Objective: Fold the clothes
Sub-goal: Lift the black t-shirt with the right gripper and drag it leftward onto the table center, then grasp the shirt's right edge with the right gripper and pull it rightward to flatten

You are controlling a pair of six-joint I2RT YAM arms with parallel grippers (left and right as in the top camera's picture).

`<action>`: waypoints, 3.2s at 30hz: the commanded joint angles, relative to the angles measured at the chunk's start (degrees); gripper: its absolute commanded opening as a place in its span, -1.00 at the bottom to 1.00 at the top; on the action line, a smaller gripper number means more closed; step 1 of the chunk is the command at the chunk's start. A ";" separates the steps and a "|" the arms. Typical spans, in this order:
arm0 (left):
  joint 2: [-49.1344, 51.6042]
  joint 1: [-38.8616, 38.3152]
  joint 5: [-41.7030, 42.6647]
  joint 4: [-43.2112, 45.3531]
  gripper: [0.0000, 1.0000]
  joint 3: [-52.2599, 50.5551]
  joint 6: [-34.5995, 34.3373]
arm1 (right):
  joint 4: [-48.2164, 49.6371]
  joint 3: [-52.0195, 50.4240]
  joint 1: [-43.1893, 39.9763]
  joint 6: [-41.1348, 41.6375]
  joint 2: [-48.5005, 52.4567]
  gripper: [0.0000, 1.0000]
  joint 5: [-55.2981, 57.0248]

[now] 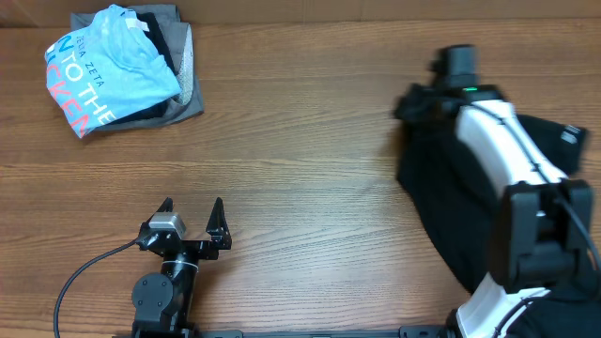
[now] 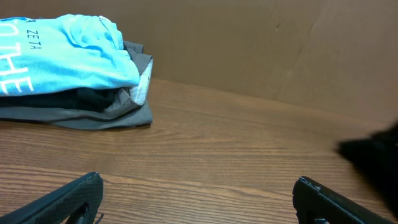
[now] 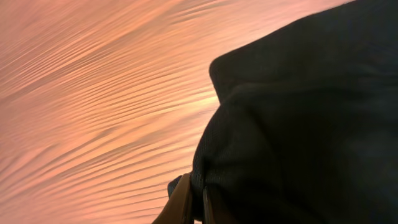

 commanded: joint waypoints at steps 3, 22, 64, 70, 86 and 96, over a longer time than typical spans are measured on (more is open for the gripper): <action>-0.55 -0.37 0.48 -0.04 1.00 -0.20 0.70 | 6.51 1.44 13.99 6.99 -2.12 -0.92 -1.57; -0.55 -0.37 0.48 -0.04 1.00 -0.20 0.70 | 6.56 6.23 34.51 8.52 -1.95 0.64 5.09; -0.55 -0.37 0.46 -0.04 0.99 -0.20 0.70 | -33.59 5.90 -42.99 16.28 -1.81 1.00 12.09; -0.55 -0.37 0.48 -0.04 1.00 -0.20 0.70 | -26.14 1.18 -40.44 11.23 -1.81 0.87 9.05; -0.55 -0.37 0.46 -0.04 1.00 -0.20 0.70 | -23.45 -0.17 -36.48 13.79 2.19 0.94 13.42; -0.55 -0.37 0.48 -0.04 1.00 -0.20 0.70 | -21.20 -0.17 -36.48 12.68 6.80 0.76 13.42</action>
